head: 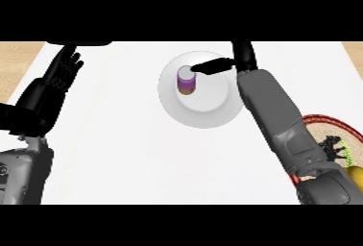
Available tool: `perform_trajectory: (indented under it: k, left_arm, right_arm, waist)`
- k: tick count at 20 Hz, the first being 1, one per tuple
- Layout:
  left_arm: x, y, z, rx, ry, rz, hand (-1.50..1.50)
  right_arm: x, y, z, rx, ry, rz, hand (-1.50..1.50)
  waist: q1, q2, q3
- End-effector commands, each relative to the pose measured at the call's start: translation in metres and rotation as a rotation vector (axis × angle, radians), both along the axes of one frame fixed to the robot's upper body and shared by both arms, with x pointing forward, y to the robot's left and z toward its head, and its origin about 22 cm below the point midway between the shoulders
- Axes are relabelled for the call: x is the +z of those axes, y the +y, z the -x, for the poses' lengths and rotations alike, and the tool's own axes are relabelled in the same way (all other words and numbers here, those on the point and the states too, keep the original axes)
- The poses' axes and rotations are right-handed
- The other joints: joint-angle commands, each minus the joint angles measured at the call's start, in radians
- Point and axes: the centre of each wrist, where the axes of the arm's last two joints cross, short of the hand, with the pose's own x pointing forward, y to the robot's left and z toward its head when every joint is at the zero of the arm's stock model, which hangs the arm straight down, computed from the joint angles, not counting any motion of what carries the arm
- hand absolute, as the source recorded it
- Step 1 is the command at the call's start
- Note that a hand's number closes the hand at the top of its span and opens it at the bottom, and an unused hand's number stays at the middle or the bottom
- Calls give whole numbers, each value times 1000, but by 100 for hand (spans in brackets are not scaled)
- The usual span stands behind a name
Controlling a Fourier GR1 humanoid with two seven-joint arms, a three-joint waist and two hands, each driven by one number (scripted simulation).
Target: Pick the can from the placemat and place it in the plate
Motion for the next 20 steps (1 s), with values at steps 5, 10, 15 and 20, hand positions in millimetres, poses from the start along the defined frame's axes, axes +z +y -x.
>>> perform_trajectory:
  k: [5,10,15,20]
  left_arm:
    - [5,5,9,27,10,16,0]
    - [-8,15,10,31,-1,2,0]
    - [-11,2,14,21,6,14,0]
    - [0,1,6,15,4,0,0]
  right_arm:
    - [-3,-94,-1,-38,-28,-108,-150]
    - [-29,-145,17,-14,-63,-90,-150]
    - [-10,-189,20,-28,-51,-63,-150]
    - [-32,-222,40,-18,-51,-47,-150]
  waist:
    - [-17,-7,0]
    - [-21,-6,0]
    - [-20,-6,0]
    - [-18,-3,1]
